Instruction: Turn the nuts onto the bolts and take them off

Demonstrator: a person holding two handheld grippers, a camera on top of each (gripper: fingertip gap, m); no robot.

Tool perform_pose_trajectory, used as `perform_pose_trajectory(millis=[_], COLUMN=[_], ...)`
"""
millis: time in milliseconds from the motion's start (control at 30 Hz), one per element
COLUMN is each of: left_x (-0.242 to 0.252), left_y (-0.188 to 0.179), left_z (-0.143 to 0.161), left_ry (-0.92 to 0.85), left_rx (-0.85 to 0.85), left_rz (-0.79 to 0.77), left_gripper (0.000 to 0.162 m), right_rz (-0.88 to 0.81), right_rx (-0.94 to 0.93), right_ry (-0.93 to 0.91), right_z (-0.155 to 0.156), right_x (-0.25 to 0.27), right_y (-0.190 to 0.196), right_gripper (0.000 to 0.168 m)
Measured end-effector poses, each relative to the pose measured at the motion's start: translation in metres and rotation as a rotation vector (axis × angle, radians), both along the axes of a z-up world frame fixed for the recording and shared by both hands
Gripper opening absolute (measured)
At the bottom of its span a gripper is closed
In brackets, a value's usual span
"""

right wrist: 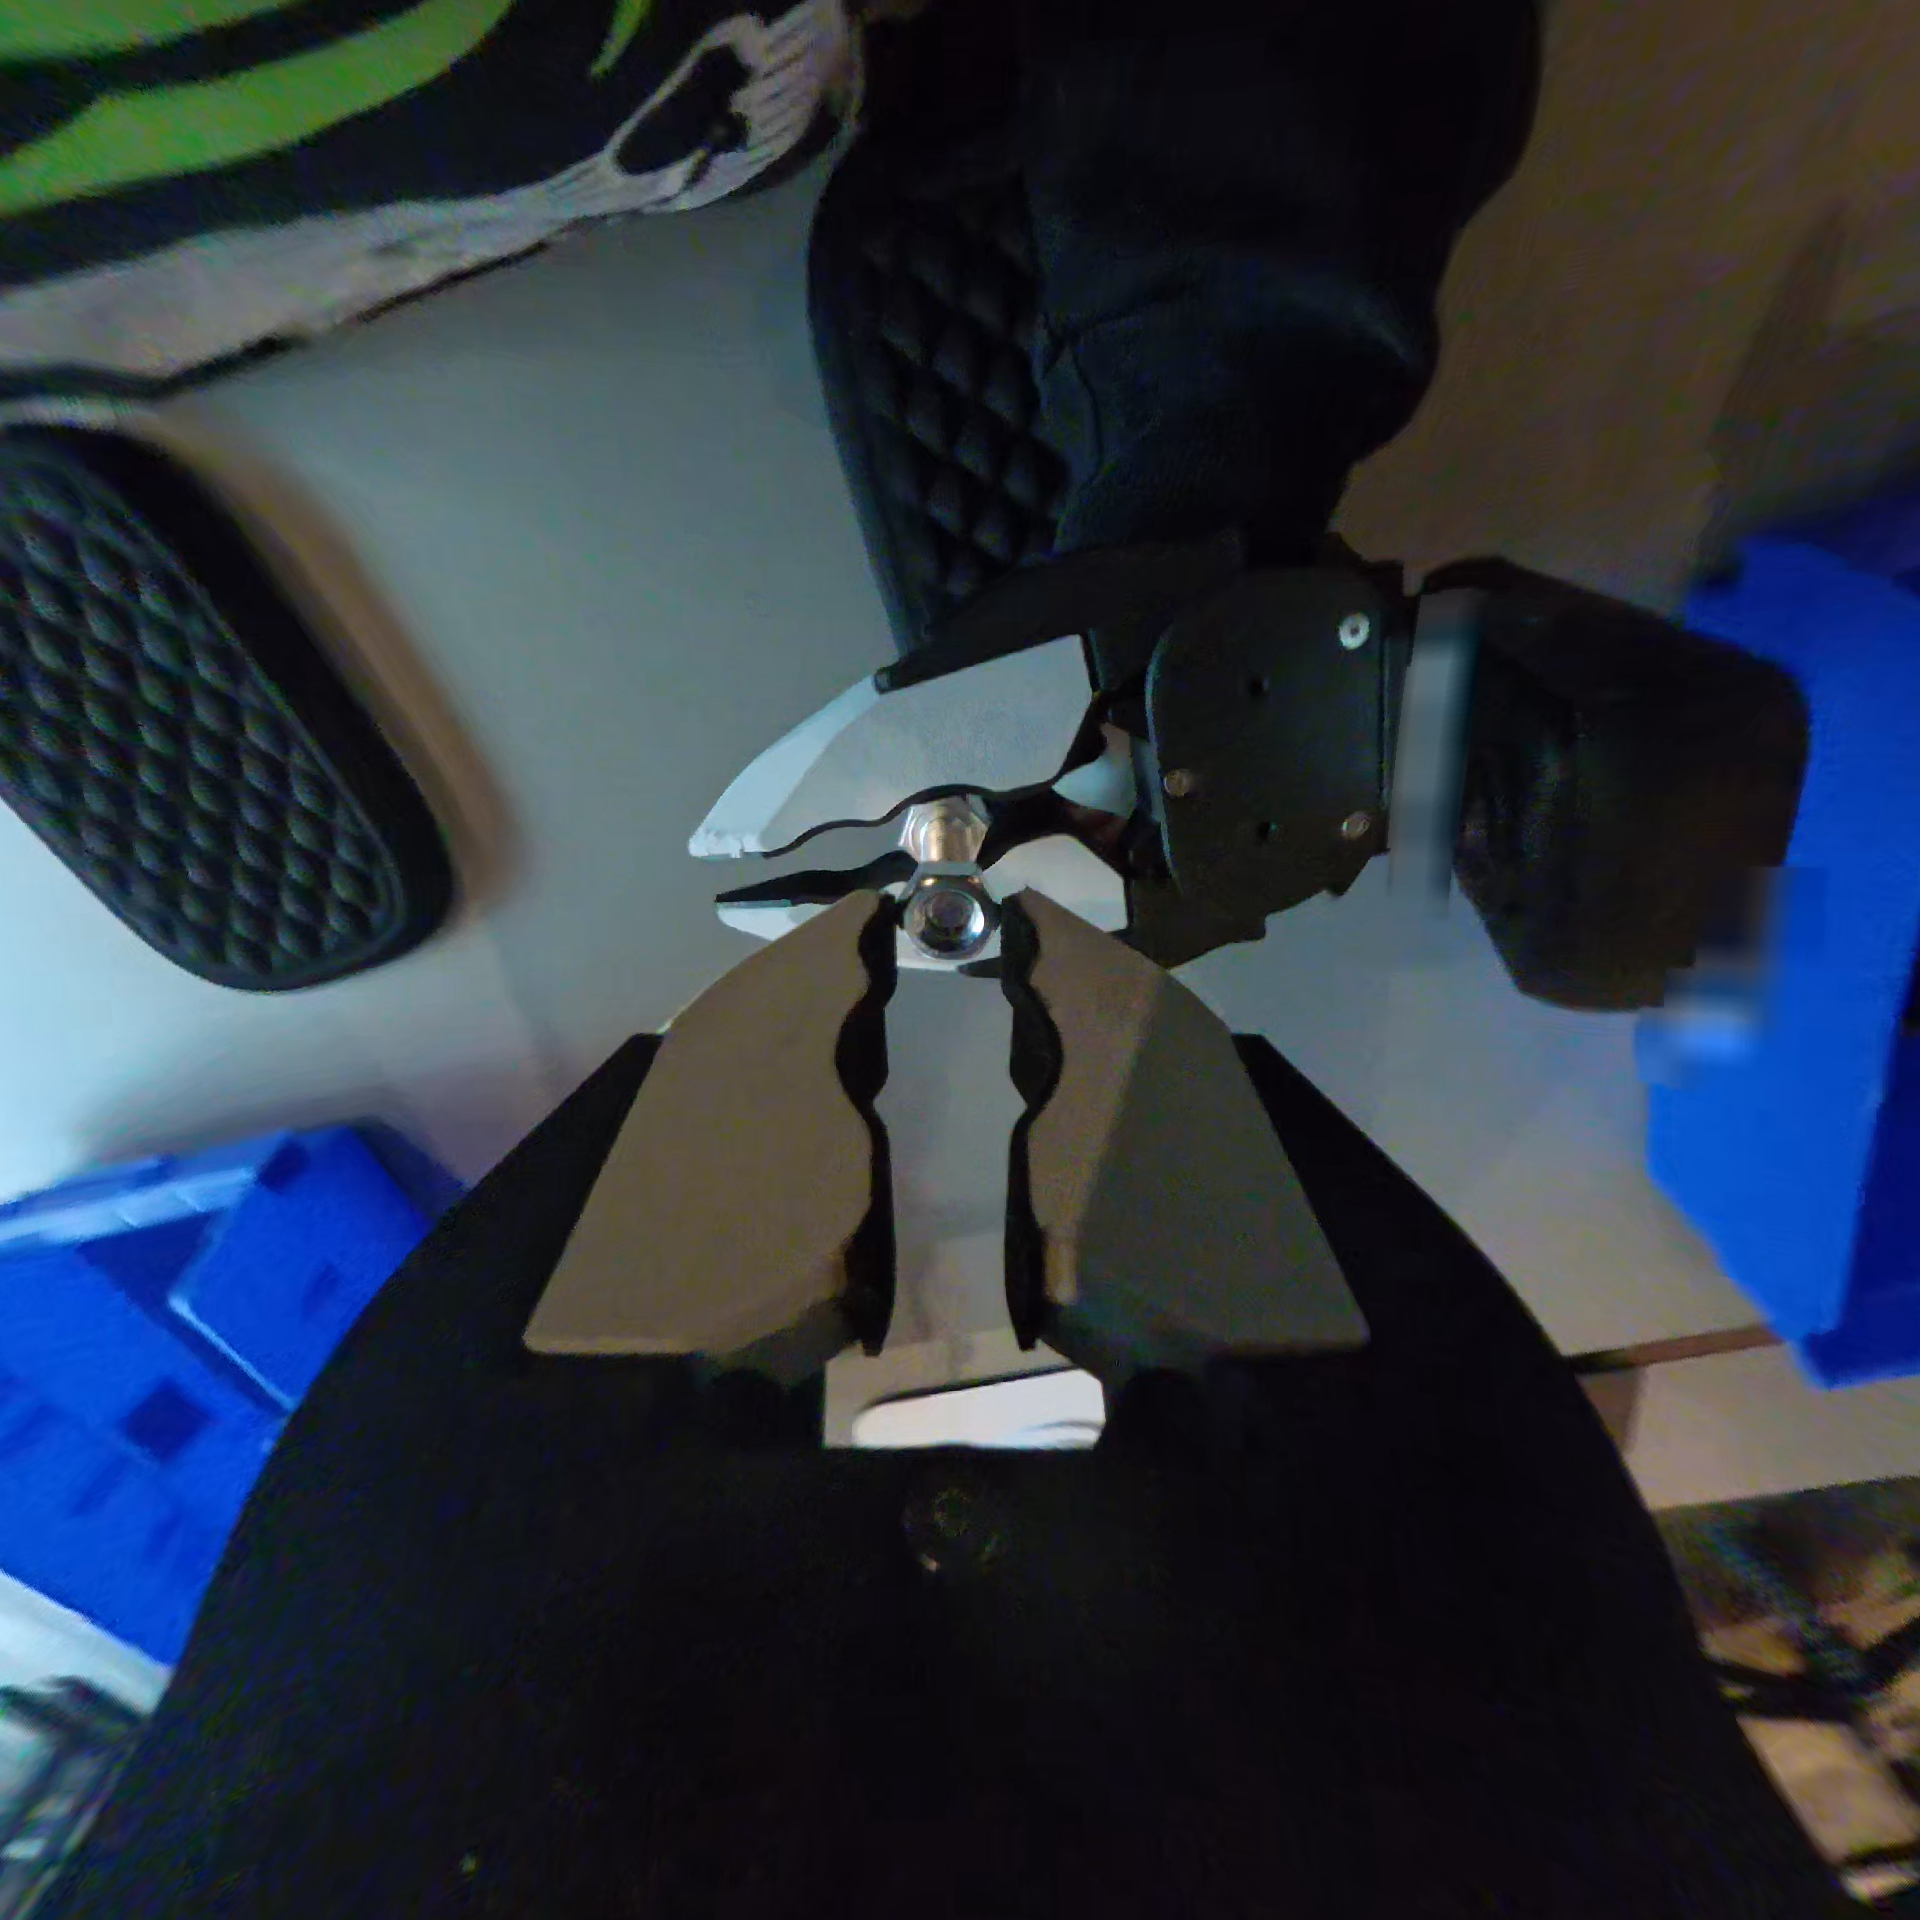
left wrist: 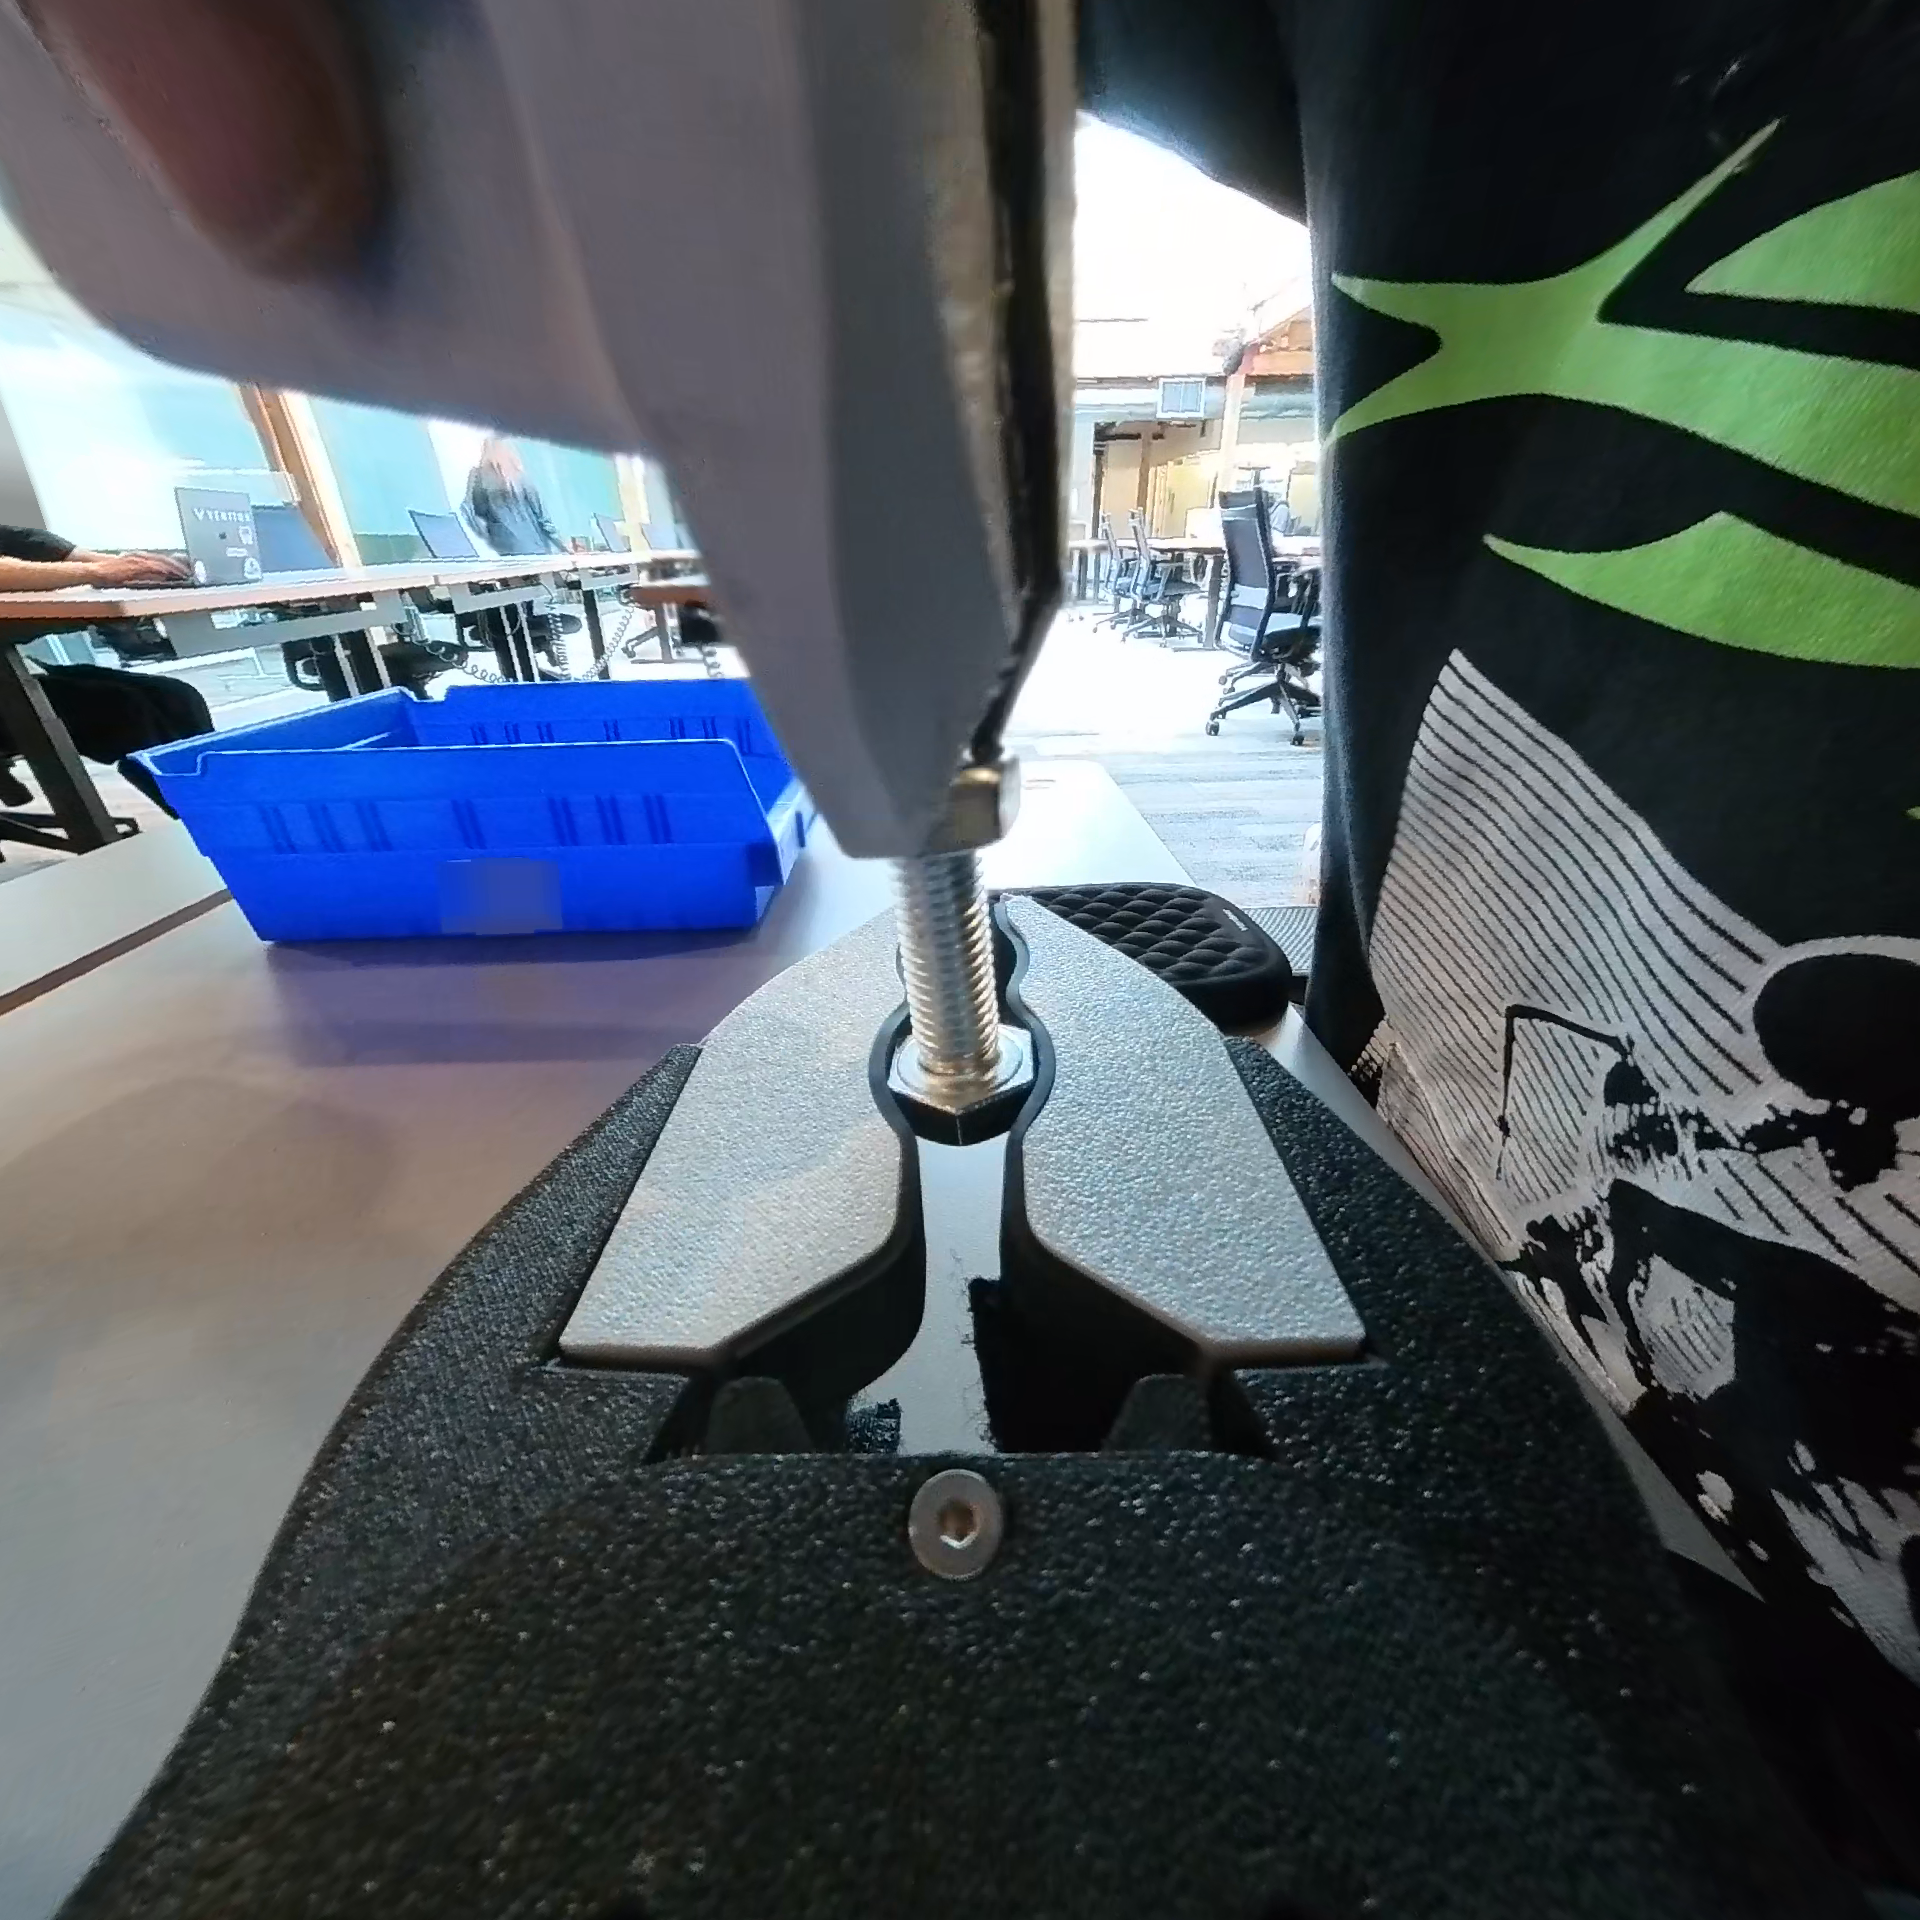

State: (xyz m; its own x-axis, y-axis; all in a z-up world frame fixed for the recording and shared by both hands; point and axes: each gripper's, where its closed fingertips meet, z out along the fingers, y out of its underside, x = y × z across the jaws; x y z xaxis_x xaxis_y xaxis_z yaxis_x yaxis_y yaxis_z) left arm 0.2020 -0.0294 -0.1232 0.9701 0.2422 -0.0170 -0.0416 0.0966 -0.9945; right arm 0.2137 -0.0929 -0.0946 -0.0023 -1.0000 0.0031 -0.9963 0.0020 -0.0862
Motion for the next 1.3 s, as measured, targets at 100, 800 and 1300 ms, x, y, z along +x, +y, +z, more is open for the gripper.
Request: perform_pose_trajectory(millis=[100,800,1300], left_x=[0.0,0.001,0.001], left_y=[0.0,0.001,0.001], left_z=[0.0,-0.001,-0.001], left_ry=[0.001,0.006,0.005], left_rx=[0.0,-0.015,-0.015], left_rz=[0.004,-0.003,-0.012], left_gripper=[0.01,0.01,0.01], right_rz=[-0.247,-0.028,0.299], right_rx=[0.016,-0.113,0.005], right_ry=[0.012,-0.027,0.002], right_z=[0.0,0.023,-0.002], right_x=[-0.001,0.008,0.002], right_y=[0.0,0.0,0.002], right_gripper=[0.018,0.052,0.019])
